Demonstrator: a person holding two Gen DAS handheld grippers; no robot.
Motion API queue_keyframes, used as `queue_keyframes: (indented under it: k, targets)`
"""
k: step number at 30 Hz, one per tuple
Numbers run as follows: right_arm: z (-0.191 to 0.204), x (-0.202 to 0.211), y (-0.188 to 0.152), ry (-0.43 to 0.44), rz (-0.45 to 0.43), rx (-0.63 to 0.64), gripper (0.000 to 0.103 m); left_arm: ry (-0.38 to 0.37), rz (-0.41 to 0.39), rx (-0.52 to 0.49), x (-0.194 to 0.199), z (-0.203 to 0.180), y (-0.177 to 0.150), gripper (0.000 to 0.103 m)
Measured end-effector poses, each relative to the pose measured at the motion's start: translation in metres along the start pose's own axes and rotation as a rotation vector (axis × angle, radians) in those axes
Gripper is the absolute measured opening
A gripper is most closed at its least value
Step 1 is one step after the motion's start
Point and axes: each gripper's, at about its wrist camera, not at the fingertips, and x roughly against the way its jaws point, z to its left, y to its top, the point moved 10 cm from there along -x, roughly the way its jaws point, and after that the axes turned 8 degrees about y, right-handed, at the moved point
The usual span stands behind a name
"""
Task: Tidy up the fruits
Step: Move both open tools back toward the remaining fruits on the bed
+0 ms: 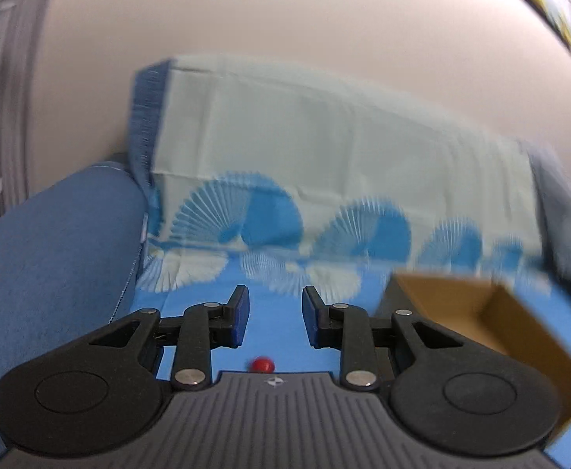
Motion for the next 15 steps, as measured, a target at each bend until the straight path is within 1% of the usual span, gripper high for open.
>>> queue_keyframes:
  k: [1, 3, 6, 8, 12, 14, 15]
  targets:
    - [0.008, -0.003, -0.002, 0.016, 0.006, 0.008, 0.048, -0.008, -0.005, 0.038, 0.001, 0.005, 0.001, 0.037]
    - [0.028, -0.01, -0.007, 0.053, 0.017, 0.046, 0.035, 0.002, -0.007, 0.093, 0.001, 0.014, 0.002, 0.038]
    - [0.065, -0.023, -0.019, 0.123, 0.048, 0.098, 0.031, 0.019, -0.019, 0.112, 0.003, 0.018, 0.002, 0.042]
    - [0.088, -0.031, -0.033, 0.164, 0.082, 0.112, 0.031, 0.032, -0.027, 0.093, 0.003, 0.018, 0.003, 0.042]
    - [0.143, -0.053, -0.075, 0.231, 0.19, 0.163, 0.031, 0.044, -0.034, 0.067, -0.004, 0.013, 0.004, 0.043]
    - [0.167, -0.066, -0.094, 0.242, 0.23, 0.196, 0.031, 0.051, -0.029, 0.068, -0.008, 0.014, 0.002, 0.043]
    - [0.176, -0.074, -0.103, 0.231, 0.245, 0.218, 0.032, 0.057, -0.026, 0.066, -0.009, 0.015, 0.001, 0.043]
